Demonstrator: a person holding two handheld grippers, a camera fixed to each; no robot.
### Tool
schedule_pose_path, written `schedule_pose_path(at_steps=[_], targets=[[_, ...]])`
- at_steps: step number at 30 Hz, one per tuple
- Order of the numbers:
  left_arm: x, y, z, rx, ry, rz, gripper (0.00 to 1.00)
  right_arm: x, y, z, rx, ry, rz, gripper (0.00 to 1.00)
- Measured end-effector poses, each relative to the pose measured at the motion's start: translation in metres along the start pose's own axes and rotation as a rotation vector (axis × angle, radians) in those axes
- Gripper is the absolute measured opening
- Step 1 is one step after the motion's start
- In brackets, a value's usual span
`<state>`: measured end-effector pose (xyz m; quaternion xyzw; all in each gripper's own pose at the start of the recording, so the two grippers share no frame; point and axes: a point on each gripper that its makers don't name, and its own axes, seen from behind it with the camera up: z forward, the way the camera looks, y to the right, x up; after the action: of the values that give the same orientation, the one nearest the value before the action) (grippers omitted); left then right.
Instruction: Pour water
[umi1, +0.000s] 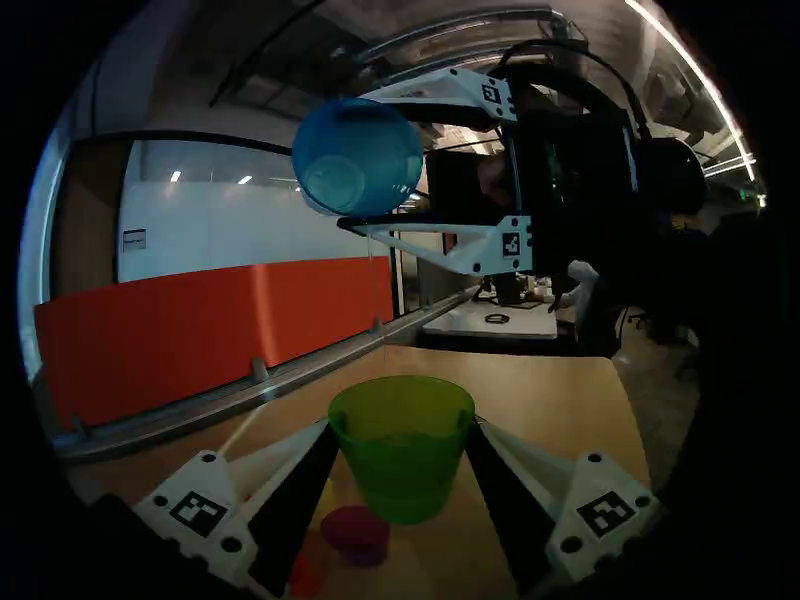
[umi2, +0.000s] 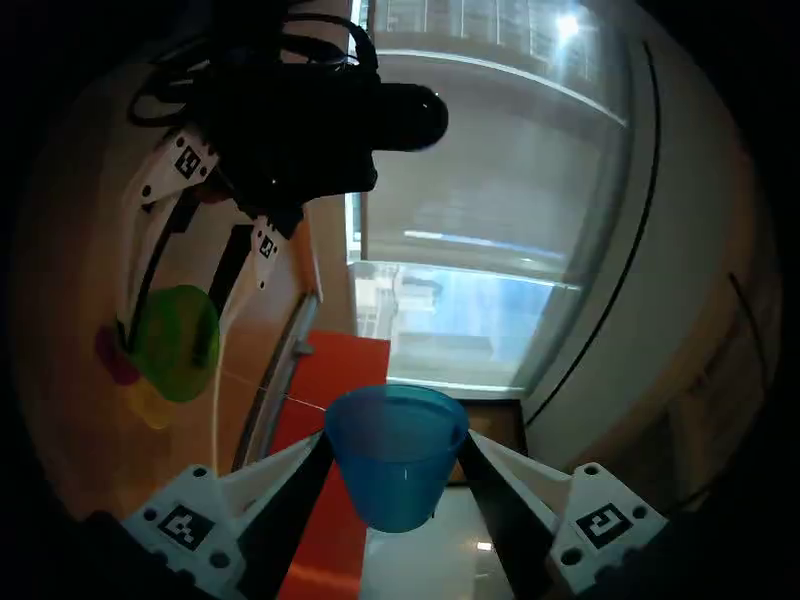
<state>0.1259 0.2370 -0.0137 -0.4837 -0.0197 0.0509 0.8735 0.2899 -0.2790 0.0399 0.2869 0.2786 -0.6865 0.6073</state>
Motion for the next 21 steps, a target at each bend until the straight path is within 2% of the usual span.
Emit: schedule_pose_path(at_steps=[8, 12, 17, 21], targets=[[-0.0002, -0.0009, -0.0001, 0.003, 0.002, -0.002, 0.85, 0.0041, -0.0014, 0.001, 0.001, 0.003, -0.031, 0.89], [0.0002, -0.0027, -0.0001, 0.006, 0.004, -0.004, 0.85, 0.006, -0.0019, 0.0008, 0.001, 0.006, -0.026, 0.9], [0.001, -0.0038, -0.0004, 0.006, 0.007, -0.007, 0.85, 0.0047, -0.0037, 0.0001, 0.002, 0.005, 0.031, 0.89], [0.0007, -0.0034, -0.0011, 0.006, 0.006, -0.005, 0.85, 0.0028, -0.0079, -0.0008, 0.012, 0.007, 0.134, 0.89]])
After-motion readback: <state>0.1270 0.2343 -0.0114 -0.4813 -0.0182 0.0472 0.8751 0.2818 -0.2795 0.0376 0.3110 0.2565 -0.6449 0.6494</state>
